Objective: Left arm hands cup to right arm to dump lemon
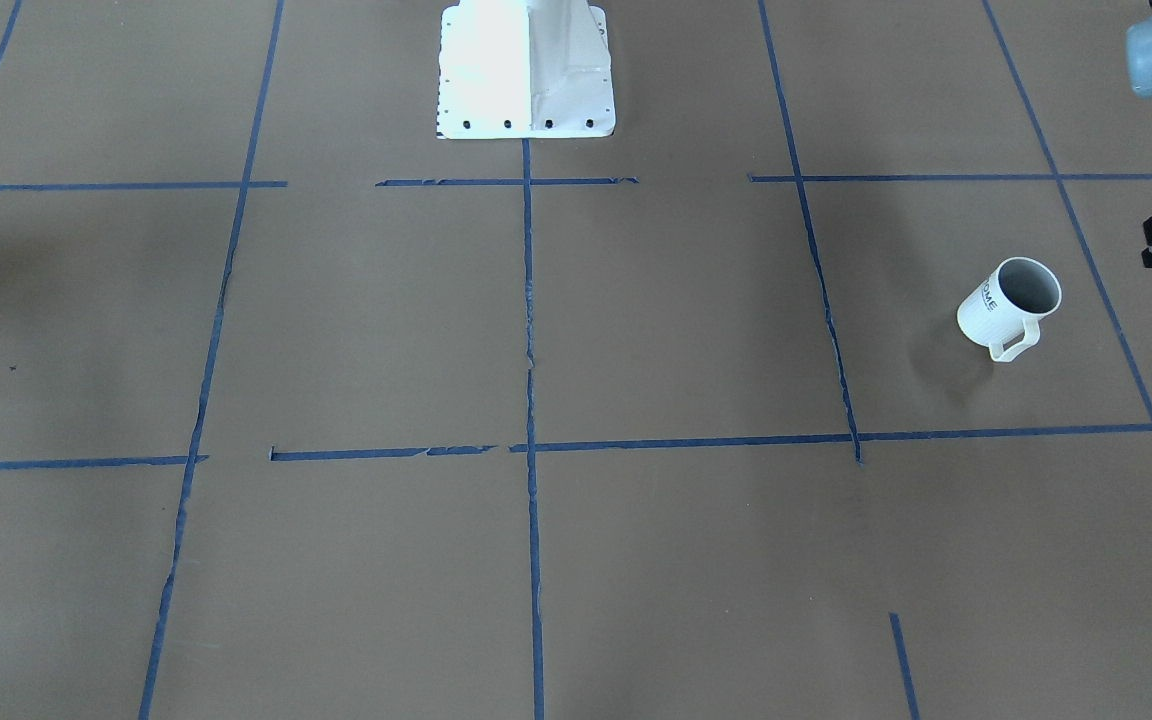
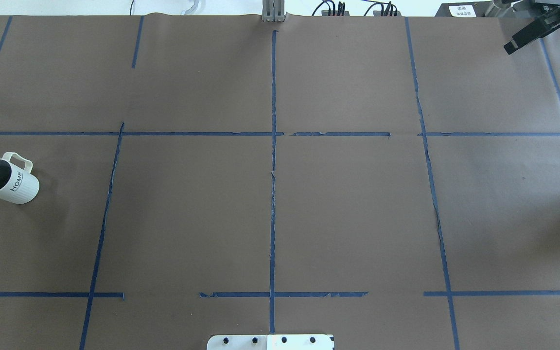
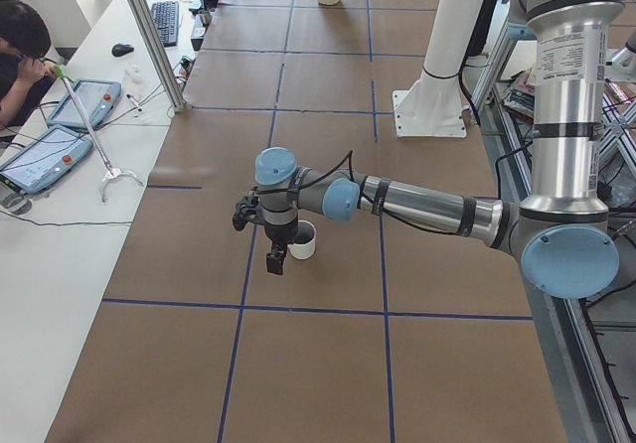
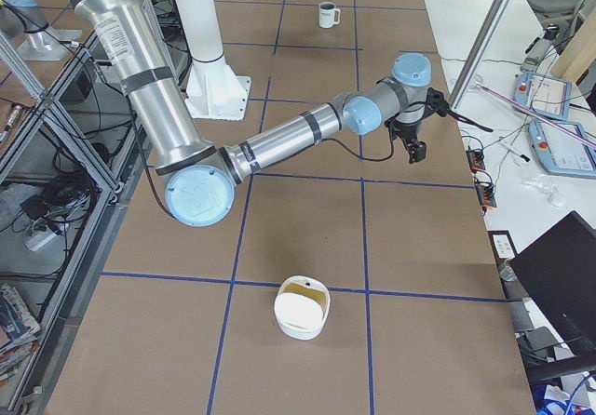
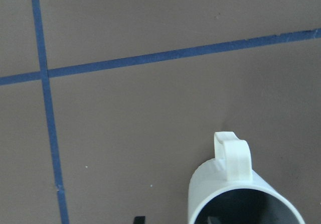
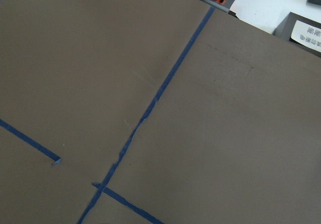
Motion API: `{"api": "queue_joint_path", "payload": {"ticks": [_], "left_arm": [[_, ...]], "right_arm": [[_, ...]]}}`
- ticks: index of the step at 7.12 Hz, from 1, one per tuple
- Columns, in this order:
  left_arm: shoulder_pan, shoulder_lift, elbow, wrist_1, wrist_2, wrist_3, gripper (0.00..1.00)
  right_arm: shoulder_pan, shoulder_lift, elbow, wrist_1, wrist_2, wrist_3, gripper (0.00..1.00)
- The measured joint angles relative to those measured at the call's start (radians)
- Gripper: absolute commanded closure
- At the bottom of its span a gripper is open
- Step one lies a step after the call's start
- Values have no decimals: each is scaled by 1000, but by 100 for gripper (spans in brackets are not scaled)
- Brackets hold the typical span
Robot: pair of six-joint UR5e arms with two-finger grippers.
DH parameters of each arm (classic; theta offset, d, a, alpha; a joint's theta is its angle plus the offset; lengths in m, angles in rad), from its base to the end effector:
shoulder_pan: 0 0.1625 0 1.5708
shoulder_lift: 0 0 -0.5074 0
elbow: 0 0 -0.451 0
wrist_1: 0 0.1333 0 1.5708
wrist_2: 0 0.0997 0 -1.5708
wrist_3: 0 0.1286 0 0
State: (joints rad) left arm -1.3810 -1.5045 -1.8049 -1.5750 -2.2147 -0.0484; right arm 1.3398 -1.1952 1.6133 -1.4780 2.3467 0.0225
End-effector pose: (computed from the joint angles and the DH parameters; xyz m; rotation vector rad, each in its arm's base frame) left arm 0.0443 -0.5280 0.6777 0.0887 0.6584 0.1915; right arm -0.1251 -0.7206 0.4827 0.3870 -0.8181 -0.3923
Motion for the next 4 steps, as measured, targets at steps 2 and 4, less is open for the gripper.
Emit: {"api": "queue_joint_path", "payload": {"ticks": [2, 4], "left_arm": [[-144, 38, 11, 96, -69, 181, 0], [-187, 76, 28, 112, -107, 215, 0]], "right_arm": [[61, -59, 2, -138, 7, -138, 0], [80, -169, 11, -209, 0, -179, 0]]}}
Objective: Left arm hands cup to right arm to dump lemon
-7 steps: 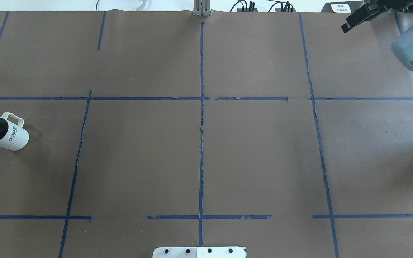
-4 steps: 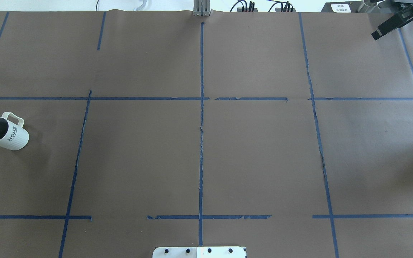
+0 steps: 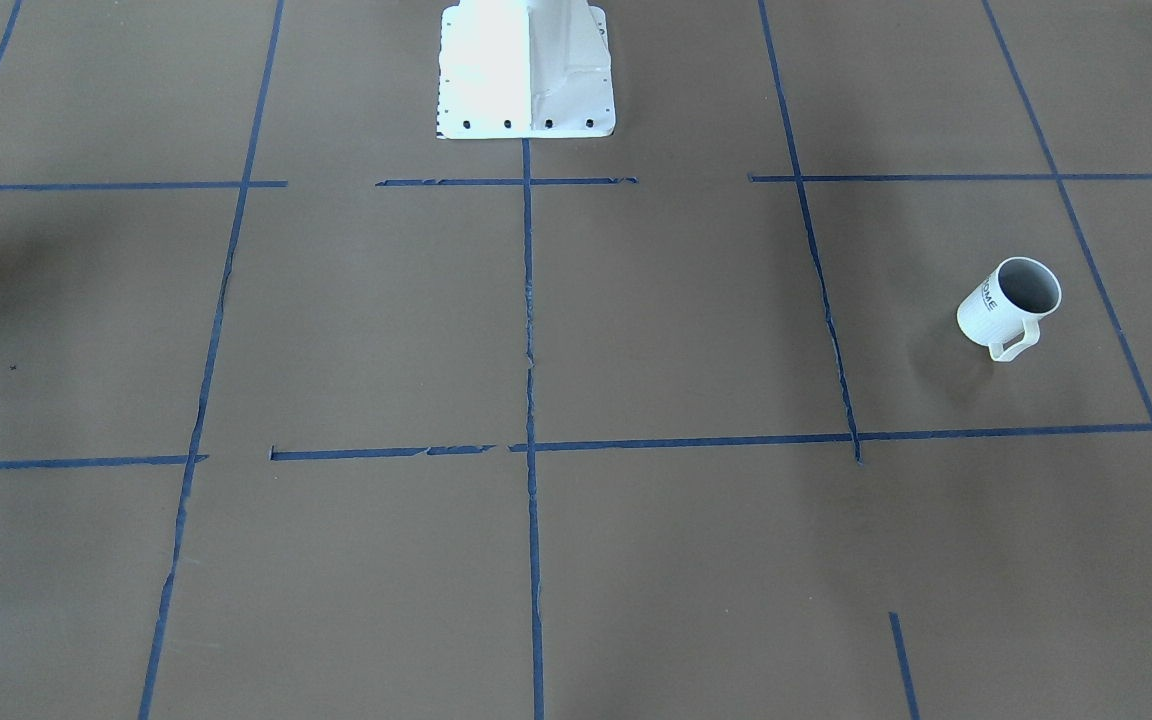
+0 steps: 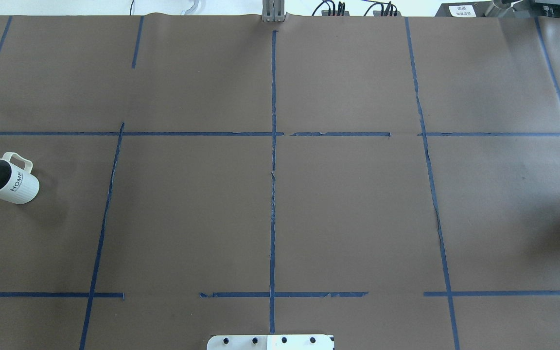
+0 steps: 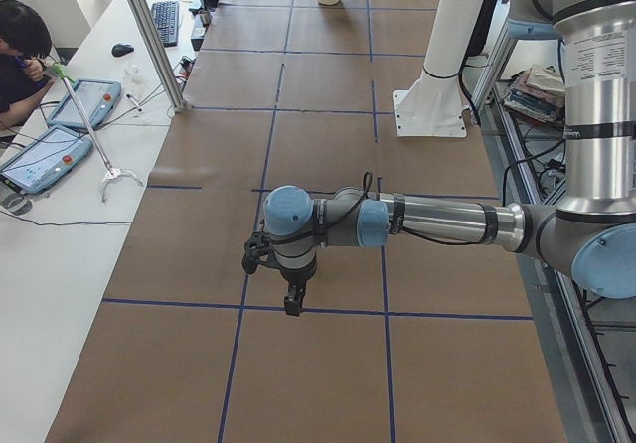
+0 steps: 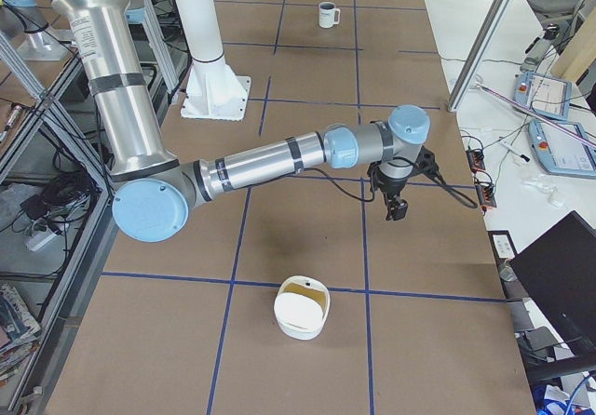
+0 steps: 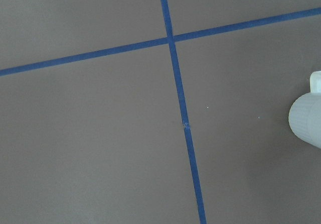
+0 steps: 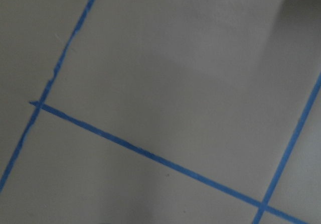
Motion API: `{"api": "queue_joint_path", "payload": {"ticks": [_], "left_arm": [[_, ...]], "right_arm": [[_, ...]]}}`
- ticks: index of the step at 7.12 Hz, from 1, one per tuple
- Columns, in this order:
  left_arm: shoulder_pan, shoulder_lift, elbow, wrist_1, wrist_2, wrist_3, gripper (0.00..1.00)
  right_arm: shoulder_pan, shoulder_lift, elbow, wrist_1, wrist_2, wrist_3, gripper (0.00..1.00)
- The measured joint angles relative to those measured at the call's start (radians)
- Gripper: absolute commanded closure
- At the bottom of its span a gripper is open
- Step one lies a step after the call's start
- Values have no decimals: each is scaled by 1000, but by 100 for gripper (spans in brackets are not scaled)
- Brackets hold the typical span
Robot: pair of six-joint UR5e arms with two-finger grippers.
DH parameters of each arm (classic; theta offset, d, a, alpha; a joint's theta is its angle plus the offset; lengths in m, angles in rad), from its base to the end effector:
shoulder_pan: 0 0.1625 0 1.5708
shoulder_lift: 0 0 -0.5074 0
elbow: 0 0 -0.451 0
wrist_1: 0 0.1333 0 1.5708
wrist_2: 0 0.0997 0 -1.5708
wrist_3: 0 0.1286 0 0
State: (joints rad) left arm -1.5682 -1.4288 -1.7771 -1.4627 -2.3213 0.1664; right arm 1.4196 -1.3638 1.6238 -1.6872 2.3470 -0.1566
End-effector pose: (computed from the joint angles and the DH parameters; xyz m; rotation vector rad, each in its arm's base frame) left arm -0.0444 -0.4739 0.7341 0.0198 0.7520 0.1445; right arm -0.0555 -0.6510 0.6197 0.1391 -0.7785 -0.3474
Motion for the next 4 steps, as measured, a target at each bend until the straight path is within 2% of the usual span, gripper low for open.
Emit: {"api": "queue_joint_path", "payload": {"ticks": [2, 4], "left_arm": [[-6, 2, 5, -1, -6, 8, 0], [-6, 1, 10, -1, -9, 5, 0]], "right_arm": [[43, -106, 19, -5, 3, -7, 0], [100, -244, 100, -5, -4, -9, 0]]}}
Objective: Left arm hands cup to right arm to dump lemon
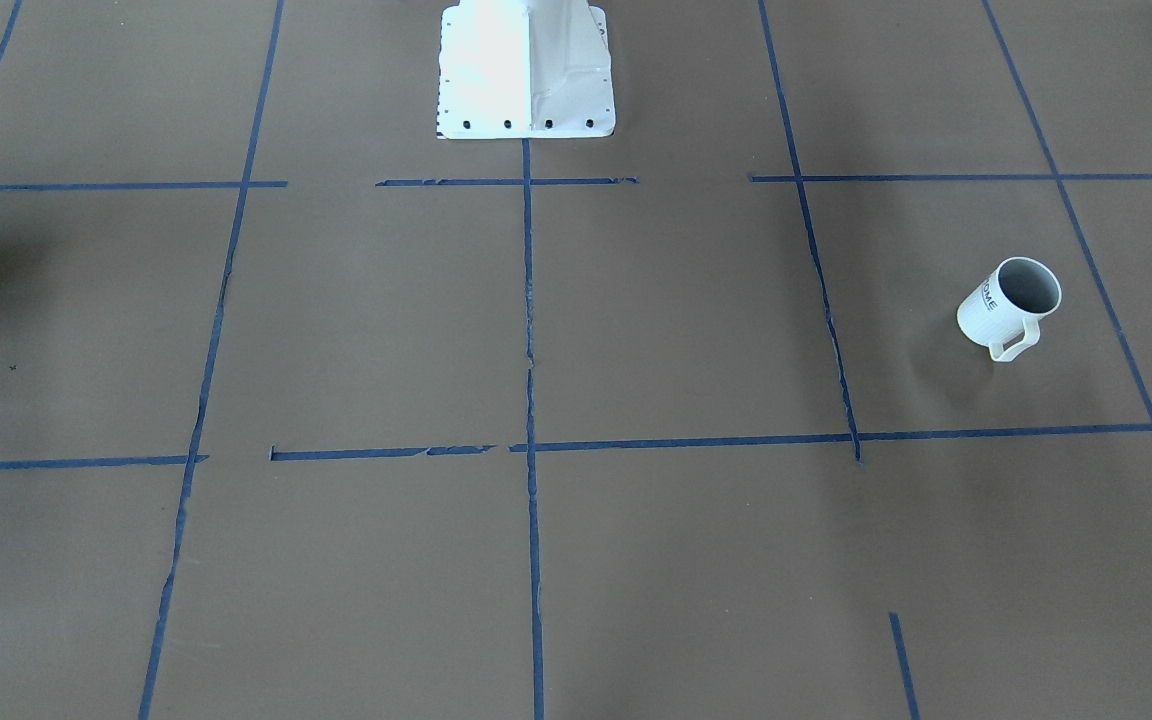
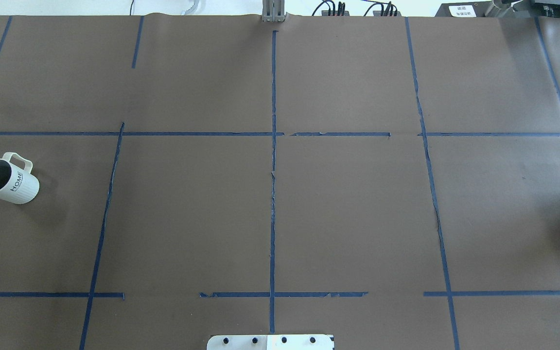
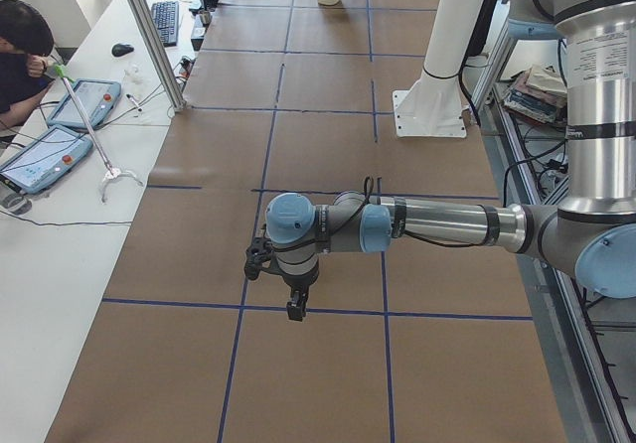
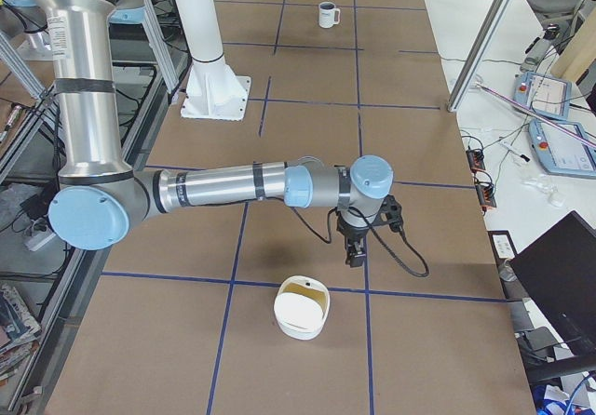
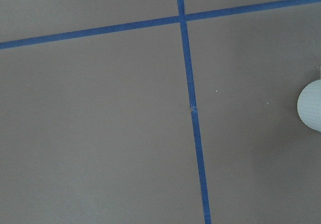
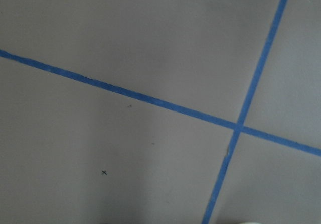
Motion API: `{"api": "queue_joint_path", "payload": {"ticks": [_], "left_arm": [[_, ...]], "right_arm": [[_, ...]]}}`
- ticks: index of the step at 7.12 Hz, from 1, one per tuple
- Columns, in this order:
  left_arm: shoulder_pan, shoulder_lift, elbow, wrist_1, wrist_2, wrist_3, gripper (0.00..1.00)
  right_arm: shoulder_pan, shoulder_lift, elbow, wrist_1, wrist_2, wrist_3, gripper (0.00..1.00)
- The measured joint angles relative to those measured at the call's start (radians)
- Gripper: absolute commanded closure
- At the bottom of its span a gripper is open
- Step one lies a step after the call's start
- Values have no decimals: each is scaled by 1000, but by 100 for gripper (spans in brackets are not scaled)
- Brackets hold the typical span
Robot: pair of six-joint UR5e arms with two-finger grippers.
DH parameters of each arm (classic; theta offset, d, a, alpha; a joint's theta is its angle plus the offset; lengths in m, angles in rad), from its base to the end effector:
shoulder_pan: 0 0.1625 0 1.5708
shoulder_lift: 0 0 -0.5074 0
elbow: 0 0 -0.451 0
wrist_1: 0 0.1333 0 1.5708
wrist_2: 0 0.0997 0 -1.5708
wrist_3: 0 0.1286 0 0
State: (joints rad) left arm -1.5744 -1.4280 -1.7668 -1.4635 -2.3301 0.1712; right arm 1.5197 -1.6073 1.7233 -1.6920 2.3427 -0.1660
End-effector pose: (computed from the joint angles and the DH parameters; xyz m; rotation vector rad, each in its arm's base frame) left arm -0.0465 -0.4725 0.7393 0.0150 0.7613 0.1389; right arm 0.0165 -0.5302 0.7100 0.0395 -0.7723 -0.2042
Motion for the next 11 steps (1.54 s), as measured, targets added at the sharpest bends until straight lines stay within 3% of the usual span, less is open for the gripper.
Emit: {"api": "queue_joint_path", "payload": {"ticks": [3, 11], "left_arm": [[-1, 8, 1, 5, 2, -2, 0], [0, 26, -16, -1, 8, 1, 0]], "right_arm": [[26, -109, 96, 0, -81, 3, 0], [25, -115, 102, 0, -89, 5, 0]]}}
